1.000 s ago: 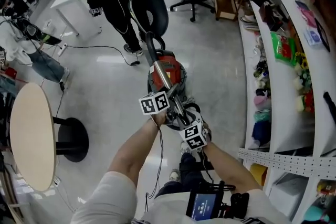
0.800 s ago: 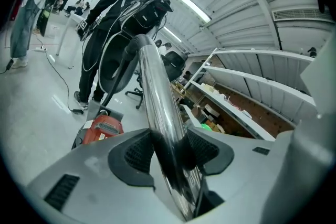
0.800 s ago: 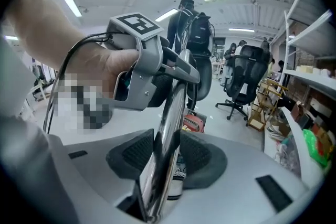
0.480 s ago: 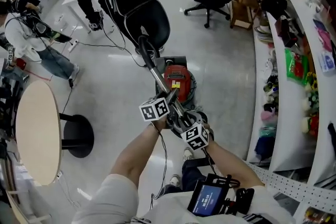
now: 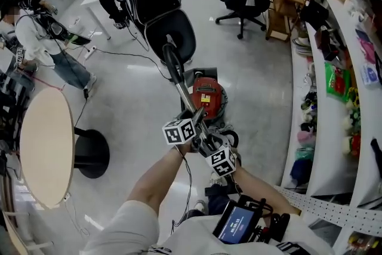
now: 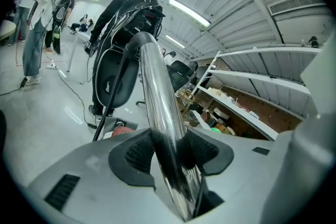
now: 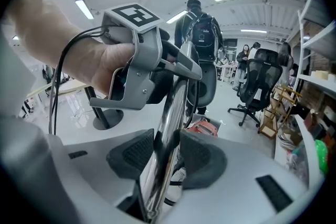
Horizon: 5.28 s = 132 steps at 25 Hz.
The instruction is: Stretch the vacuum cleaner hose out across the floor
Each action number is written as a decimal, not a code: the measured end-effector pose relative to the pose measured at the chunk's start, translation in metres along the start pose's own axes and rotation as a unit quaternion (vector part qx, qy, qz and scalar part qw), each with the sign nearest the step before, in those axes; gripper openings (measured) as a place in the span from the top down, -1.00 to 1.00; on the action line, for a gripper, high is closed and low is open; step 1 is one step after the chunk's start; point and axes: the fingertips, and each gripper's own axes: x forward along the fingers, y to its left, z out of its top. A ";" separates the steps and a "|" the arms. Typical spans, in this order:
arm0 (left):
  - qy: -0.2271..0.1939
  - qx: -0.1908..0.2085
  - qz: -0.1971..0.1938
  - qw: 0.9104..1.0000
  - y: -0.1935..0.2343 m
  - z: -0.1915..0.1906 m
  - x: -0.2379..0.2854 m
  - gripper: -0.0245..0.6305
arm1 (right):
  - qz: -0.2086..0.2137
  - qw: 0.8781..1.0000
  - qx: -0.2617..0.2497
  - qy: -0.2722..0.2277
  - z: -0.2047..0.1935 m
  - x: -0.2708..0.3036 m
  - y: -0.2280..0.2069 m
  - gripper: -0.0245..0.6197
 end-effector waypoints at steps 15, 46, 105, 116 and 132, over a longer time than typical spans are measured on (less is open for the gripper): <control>-0.023 0.036 -0.007 0.999 -0.017 -0.012 -0.111 0.35 | -0.006 1.000 -0.013 -0.017 0.004 -0.047 0.096 0.44; -0.054 0.191 -0.069 0.978 -0.096 -0.054 -0.287 0.35 | 0.065 0.995 -0.021 -0.074 0.000 -0.145 0.261 0.33; 0.085 0.337 -0.070 0.935 -0.191 -0.417 -0.623 0.38 | 0.288 0.903 0.209 -0.240 -0.031 -0.412 0.427 0.30; 0.088 0.343 -0.088 0.931 -0.166 -0.460 -0.704 0.39 | 0.239 0.924 0.194 -0.229 -0.053 -0.431 0.527 0.31; 0.111 0.337 -0.069 0.932 -0.157 -0.548 -0.811 0.39 | 0.245 0.937 0.168 -0.183 -0.113 -0.472 0.652 0.34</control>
